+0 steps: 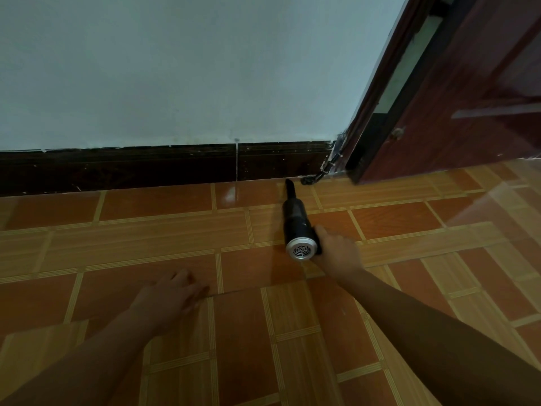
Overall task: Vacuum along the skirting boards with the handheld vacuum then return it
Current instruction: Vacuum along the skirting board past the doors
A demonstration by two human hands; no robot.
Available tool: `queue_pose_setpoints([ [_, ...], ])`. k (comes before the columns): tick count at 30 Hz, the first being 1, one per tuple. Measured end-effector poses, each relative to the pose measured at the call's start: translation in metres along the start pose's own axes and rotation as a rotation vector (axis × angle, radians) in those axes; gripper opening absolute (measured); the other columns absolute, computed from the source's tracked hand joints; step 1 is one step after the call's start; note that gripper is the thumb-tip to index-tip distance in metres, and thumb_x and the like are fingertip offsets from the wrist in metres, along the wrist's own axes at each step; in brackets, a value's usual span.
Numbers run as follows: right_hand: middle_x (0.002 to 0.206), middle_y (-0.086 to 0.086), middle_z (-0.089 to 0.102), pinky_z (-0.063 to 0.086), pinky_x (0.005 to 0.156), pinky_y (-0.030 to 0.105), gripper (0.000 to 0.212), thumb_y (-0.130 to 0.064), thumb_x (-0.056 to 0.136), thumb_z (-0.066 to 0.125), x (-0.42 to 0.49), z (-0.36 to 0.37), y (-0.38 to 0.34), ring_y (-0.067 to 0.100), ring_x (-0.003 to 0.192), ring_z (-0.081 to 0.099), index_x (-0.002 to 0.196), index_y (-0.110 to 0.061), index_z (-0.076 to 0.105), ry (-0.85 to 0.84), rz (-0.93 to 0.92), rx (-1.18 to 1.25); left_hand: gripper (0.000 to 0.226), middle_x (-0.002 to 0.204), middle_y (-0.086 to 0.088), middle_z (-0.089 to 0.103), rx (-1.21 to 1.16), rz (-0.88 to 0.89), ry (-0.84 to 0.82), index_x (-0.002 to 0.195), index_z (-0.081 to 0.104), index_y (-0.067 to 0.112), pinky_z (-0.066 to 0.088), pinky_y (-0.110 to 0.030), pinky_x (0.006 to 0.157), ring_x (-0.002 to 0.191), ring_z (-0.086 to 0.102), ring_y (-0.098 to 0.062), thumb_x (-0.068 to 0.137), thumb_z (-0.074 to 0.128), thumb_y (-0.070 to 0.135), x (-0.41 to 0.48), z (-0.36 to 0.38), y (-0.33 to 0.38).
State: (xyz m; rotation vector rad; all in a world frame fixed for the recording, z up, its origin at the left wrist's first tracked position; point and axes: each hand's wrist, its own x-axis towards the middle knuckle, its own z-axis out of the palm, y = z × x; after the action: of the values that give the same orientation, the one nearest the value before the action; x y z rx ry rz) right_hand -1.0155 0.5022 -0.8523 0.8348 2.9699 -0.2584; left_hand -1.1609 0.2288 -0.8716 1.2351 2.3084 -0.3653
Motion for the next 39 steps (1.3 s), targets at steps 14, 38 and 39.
queue_pose_setpoints([
  [14,0.108,0.004,0.062,0.034,0.071,0.025,0.041,-0.022,0.088,0.056,0.007,0.005,-0.049,0.021,0.094,0.060,0.126,-0.016,0.042,-0.017,-0.157,0.016,0.048,0.146,0.002,0.028,0.085,0.018,0.030,0.147,0.015,0.041,0.035,-0.039,0.105,0.133,0.031,-0.019,0.100,0.026,0.044,0.001,0.003,-0.002],
  [38,0.105,0.003,0.062,0.045,0.076,0.031,0.040,-0.022,0.086,0.059,0.011,0.009,-0.034,0.021,0.092,0.060,0.123,-0.018,0.044,0.006,-0.107,0.034,0.046,0.144,0.003,0.031,0.054,0.006,0.072,0.145,0.020,0.039,0.037,-0.036,0.104,0.130,0.036,-0.020,0.100,0.027,0.043,-0.002,0.007,-0.013],
  [39,0.104,0.003,0.063,0.046,0.077,0.032,0.040,-0.022,0.085,0.060,0.010,0.009,-0.031,0.021,0.091,0.061,0.122,-0.018,0.044,0.009,-0.095,0.040,0.046,0.144,0.003,0.032,0.054,0.004,0.071,0.145,0.020,0.040,0.036,-0.036,0.104,0.129,0.036,-0.020,0.100,0.027,0.043,-0.002,0.006,-0.012],
])
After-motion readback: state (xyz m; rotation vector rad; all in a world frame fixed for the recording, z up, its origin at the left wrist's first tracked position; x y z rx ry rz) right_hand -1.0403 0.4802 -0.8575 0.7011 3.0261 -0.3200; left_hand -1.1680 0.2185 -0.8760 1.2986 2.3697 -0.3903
